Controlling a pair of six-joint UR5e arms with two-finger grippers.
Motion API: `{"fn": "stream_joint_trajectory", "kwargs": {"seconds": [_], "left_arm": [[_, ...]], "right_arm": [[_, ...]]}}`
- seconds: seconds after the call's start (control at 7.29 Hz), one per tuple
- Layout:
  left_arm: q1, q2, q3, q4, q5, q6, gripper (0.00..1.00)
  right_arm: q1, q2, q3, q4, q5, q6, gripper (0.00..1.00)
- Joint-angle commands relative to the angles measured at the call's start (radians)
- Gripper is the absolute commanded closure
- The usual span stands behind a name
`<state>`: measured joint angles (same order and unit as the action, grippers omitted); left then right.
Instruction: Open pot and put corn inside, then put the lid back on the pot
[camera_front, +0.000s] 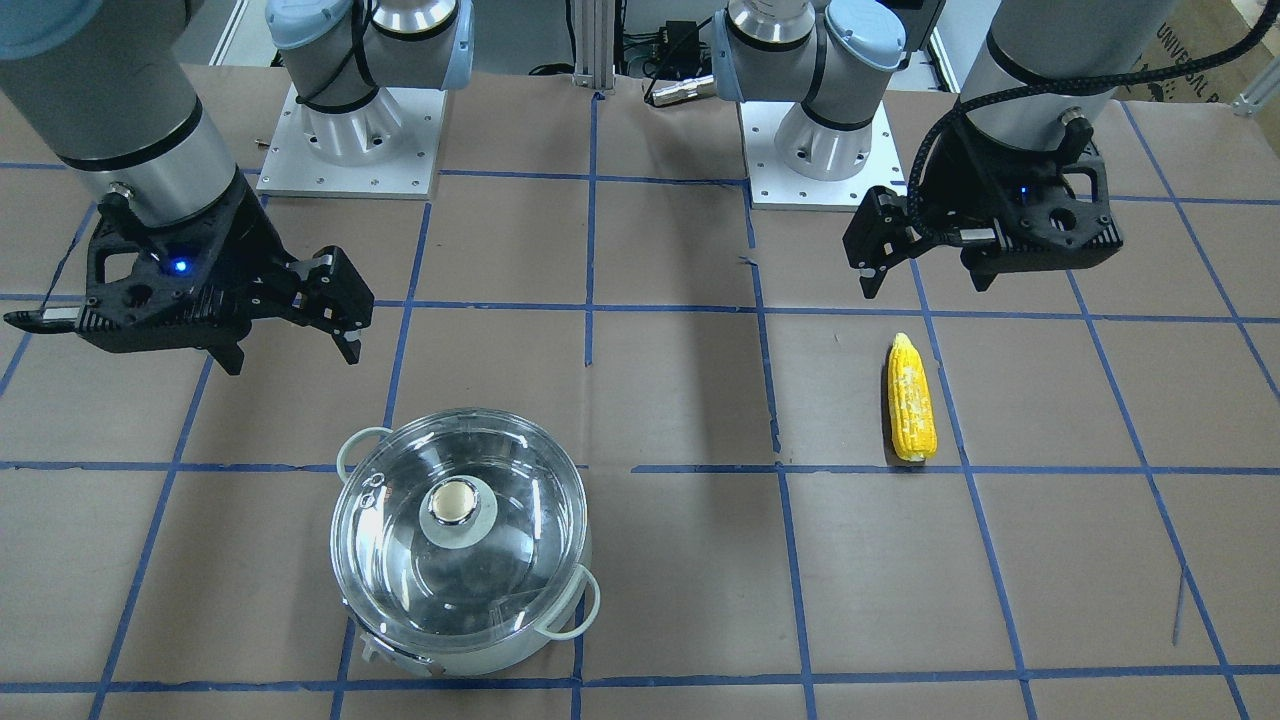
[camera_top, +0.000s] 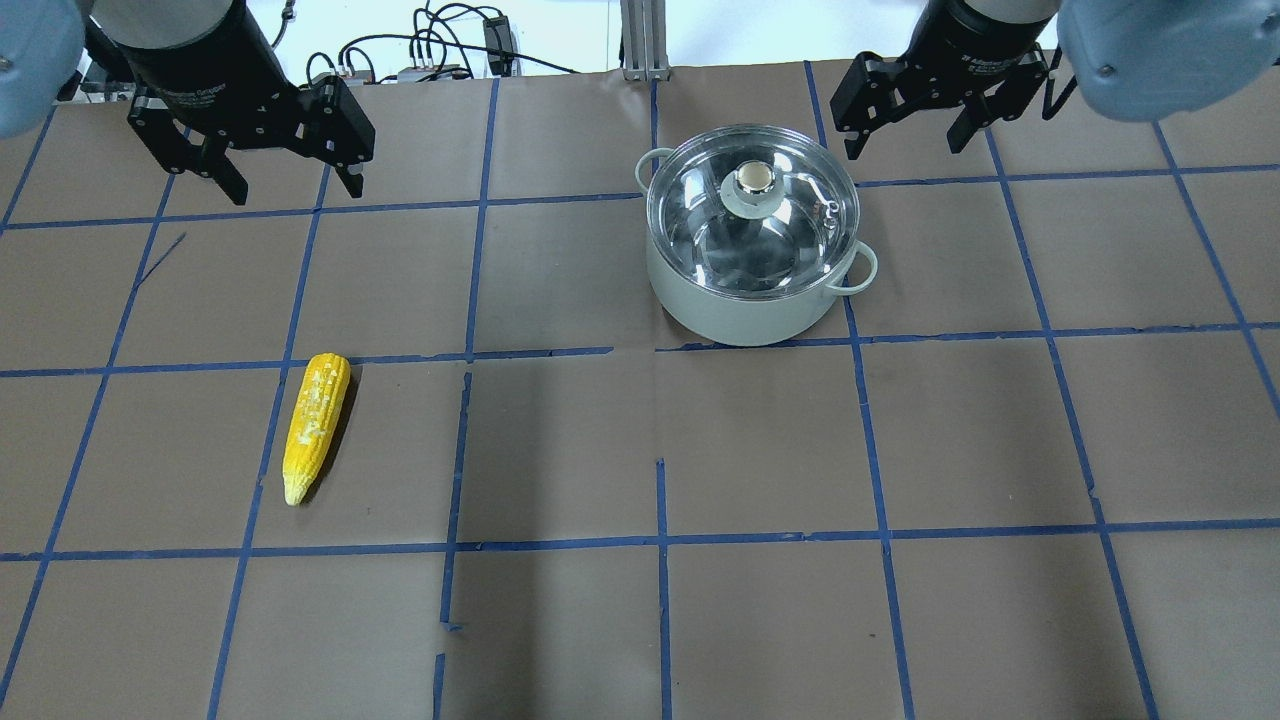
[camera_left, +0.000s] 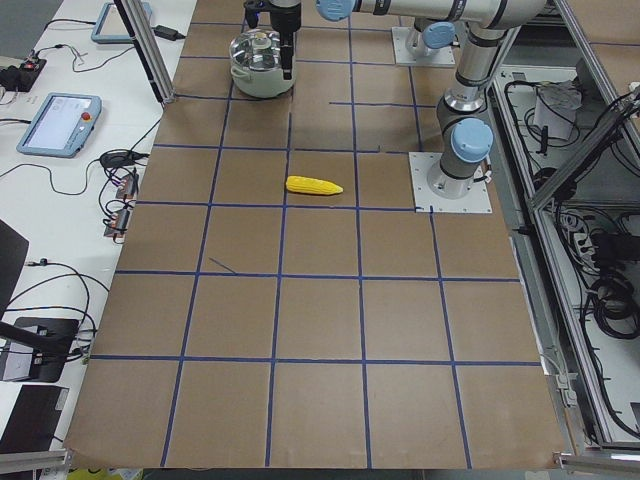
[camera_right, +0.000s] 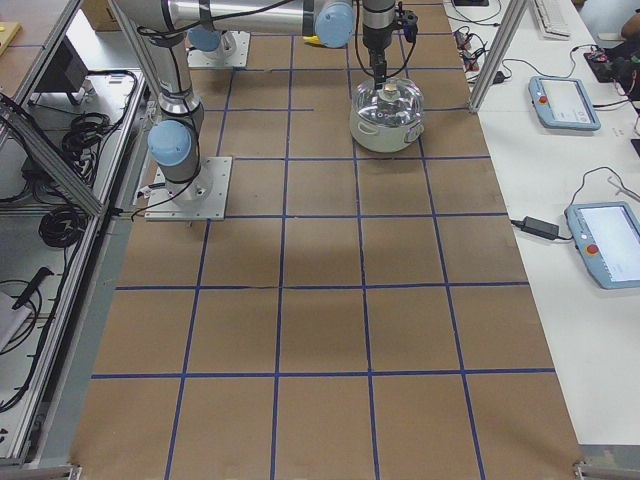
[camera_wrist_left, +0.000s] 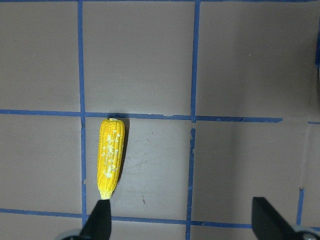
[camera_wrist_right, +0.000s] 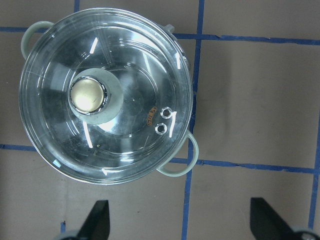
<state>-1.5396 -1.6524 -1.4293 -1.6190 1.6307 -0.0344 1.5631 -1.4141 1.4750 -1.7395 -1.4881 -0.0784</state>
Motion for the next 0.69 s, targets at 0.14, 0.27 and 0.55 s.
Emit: {"fn": "stream_joint_trajectory", "kwargs": {"seconds": [0.14, 0.27, 0.55], "left_arm": [[0.001, -0.003, -0.005, 0.005, -0.002, -0.004, 0.0], [0.001, -0.006, -0.002, 0.005, 0.0, 0.001, 0.0], [0.001, -0.007, 0.0, 0.005, 0.0, 0.002, 0.0]], "right_arm": [[0.0, 0.012, -0.001, -0.014, -0.001, 0.0, 0.0], [0.0, 0.014, -0.008, -0.018, -0.001, 0.0, 0.0], [0.012, 0.079, -0.05, -0.07, -0.014, 0.055, 0.0]]}}
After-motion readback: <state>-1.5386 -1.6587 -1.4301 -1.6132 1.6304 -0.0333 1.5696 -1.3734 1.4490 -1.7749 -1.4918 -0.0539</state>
